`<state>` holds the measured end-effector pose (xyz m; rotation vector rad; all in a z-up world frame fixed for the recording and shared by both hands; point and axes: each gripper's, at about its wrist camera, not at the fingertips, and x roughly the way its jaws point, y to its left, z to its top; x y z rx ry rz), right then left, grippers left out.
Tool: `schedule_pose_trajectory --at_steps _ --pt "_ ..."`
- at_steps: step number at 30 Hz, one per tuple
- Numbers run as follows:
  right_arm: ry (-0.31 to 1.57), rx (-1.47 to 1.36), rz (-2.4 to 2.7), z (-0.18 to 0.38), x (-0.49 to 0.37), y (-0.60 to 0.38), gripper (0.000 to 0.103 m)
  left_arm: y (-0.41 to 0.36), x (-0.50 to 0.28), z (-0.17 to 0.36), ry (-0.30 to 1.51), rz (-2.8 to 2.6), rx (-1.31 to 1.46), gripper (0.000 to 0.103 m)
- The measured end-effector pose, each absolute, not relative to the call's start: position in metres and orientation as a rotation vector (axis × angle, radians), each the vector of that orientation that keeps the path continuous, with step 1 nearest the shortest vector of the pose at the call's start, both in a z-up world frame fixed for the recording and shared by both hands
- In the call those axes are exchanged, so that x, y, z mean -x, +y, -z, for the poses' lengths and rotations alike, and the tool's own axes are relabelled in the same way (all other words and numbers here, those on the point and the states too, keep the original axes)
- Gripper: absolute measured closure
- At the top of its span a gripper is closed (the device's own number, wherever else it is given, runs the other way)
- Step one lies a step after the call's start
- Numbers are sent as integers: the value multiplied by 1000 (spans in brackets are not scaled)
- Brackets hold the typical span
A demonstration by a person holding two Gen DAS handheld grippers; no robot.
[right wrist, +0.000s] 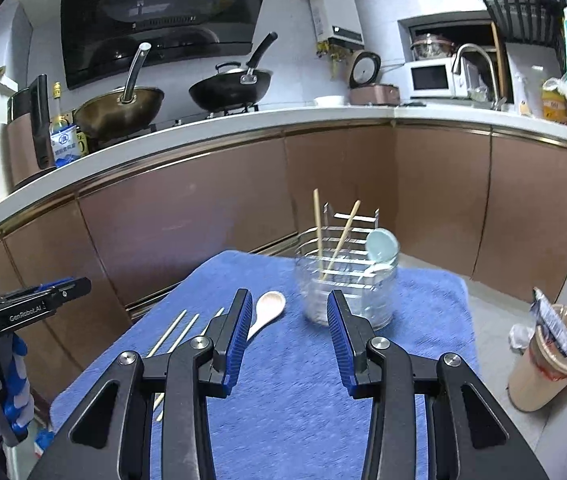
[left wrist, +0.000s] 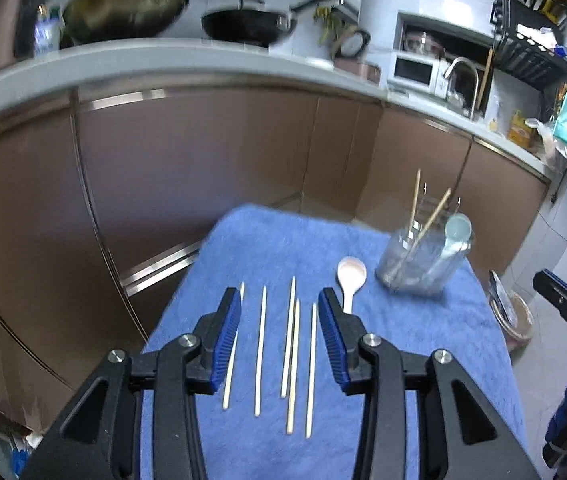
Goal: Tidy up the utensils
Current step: 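Withdraw both open tools from the holder back over the towel, then grasp a third chopstick with the left tool while the right tool grasps the last white spoon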
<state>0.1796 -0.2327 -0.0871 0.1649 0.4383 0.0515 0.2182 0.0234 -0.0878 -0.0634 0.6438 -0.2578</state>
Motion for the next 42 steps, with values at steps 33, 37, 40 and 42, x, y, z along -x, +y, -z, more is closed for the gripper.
schedule_pose_trajectory --at_steps 33,37,40,42 --pt "815 -233 -150 210 -380 -204 65 -77 -465 238 1266 429 -67 90" --pt "838 -222 -126 220 -403 -198 65 -77 -470 242 1260 452 -64 93" --pt "862 -211 -109 229 -418 -191 66 -71 -472 243 1255 469 -62 96" --pt "873 -196 -101 233 -424 -186 66 -67 -473 243 1254 479 -53 97"
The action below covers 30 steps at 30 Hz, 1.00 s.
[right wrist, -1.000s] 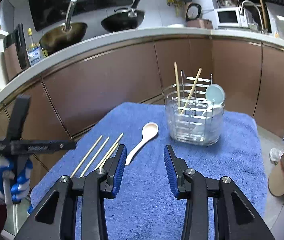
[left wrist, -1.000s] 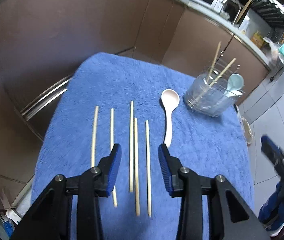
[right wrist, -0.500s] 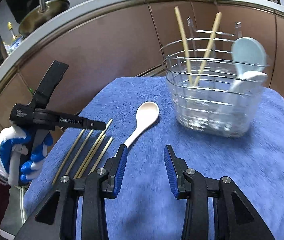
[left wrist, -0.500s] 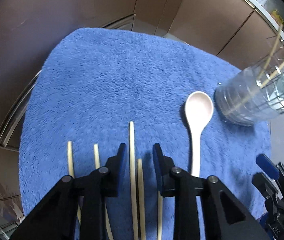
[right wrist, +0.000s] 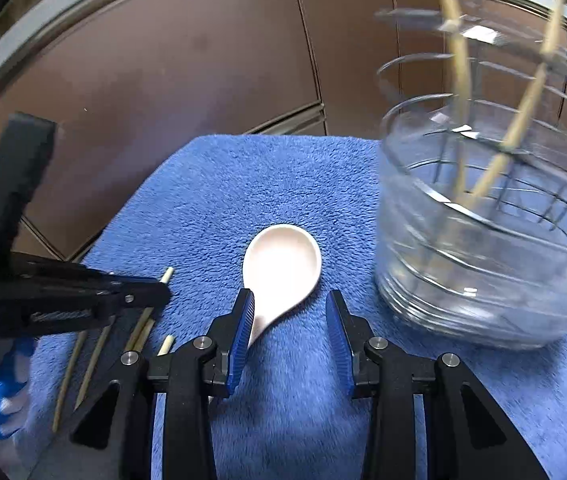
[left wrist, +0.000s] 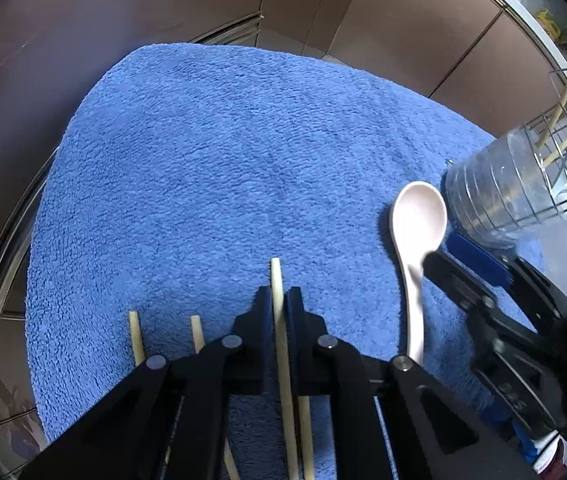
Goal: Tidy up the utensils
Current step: 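Grasp a third chopstick with the left tool while the right tool grasps the last white spoon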
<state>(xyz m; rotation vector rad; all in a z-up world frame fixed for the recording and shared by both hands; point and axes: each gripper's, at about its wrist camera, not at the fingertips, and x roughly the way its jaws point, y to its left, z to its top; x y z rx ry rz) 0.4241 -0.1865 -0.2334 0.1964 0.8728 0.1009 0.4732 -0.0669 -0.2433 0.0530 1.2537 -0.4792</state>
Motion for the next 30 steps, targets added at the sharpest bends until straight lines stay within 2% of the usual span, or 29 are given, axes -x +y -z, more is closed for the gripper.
schedule_pose_trajectory --at_steps 5,8,10,16,21,30 --pt "896 -180 -77 242 -440 -186 66 -56 -478 246 1246 503 -31 97" --pt "902 -175 -71 245 -445 -183 74 -48 -473 246 1243 497 -18 98" --pt "902 -166 -73 245 -445 -181 84 -45 -471 246 1237 494 -14 98" --pt "905 -164 -124 236 -431 -181 93 -37 -458 244 1219 484 -2 98" --pt "930 -192 -184 233 -410 -186 98 -24 -444 232 1183 483 25 98" --pt "999 -101 -233 227 -360 -187 98 -30 -395 183 1114 495 32 98"
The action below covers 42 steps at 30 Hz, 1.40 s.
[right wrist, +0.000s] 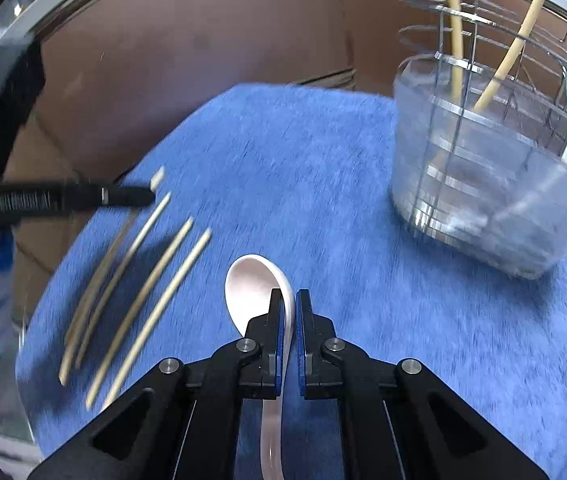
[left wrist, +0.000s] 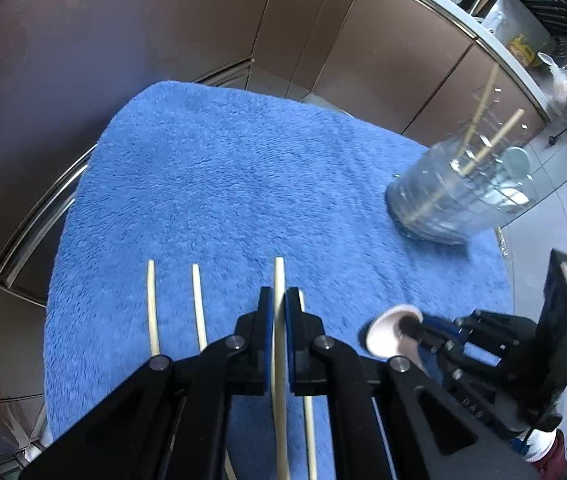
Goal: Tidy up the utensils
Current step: 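Grasp a third chopstick with the left tool while the right tool grasps the last white spoon, then lift chopstick and white spoon into the glass holder and open both tools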
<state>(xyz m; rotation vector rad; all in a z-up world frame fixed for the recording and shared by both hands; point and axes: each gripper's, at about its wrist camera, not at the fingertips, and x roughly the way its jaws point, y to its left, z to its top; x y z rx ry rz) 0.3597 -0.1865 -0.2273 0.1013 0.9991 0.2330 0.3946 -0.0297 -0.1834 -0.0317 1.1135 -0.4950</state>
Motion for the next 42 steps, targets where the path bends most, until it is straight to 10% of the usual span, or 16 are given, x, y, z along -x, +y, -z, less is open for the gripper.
schedule_pose_trajectory --at_steps 18,27,42 --pt "1245 66 -536 231 -321 -168 78 -7 -346 163 1087 480 57 98" --pt "1244 221 -633 230 -346 -150 95 -16 -342 151 1066 489 27 98" --pt "297 25 6 21 -300 -285 95 -147 -388 -1 481 618 280 98"
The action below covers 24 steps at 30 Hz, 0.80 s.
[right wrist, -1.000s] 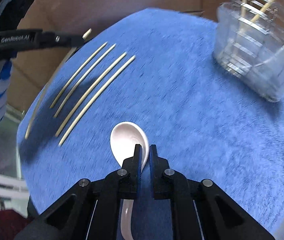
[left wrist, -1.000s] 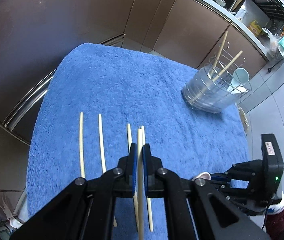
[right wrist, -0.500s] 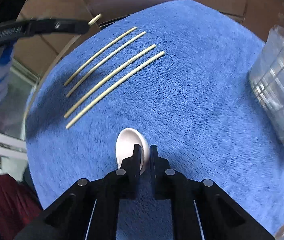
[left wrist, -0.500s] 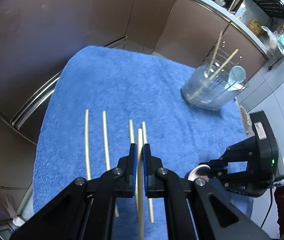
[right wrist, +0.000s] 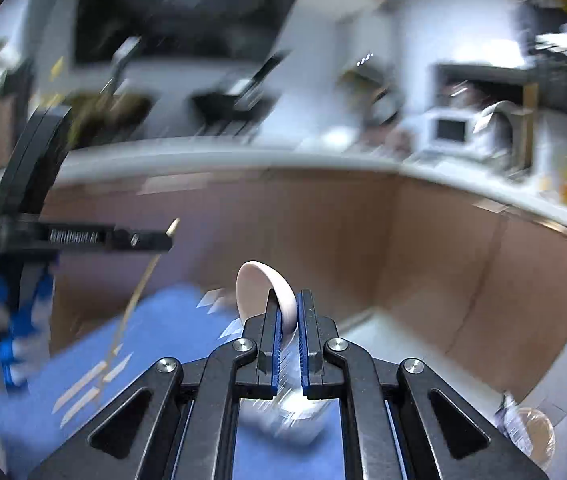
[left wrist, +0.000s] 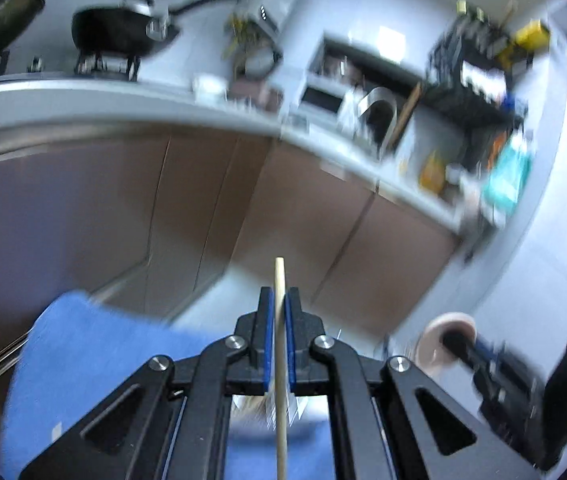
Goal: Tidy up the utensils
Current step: 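Lift chopstick and white spoon into the glass holder and open both tools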
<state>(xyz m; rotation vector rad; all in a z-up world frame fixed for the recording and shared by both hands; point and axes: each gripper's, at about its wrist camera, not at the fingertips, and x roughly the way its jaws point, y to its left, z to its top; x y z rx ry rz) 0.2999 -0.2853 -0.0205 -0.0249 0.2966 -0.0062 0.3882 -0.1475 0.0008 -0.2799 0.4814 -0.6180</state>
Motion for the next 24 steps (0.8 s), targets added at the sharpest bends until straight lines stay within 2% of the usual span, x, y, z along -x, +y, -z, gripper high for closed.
schedule_pose_trajectory --at_steps 4,15,20,24 --pt "181 -57 97 30 -324 -302 96 -176 -402 -2 318 511 302 98" --pt "159 -80 209 109 -354 -299 95 -210 -409 67 183 340 211 98" --pt "193 -65 169 124 -344 -295 88 -206 -403 83 192 332 206 97" --pt "203 -72 163 125 -333 -293 75 -196 -391 78 192 330 208 96"
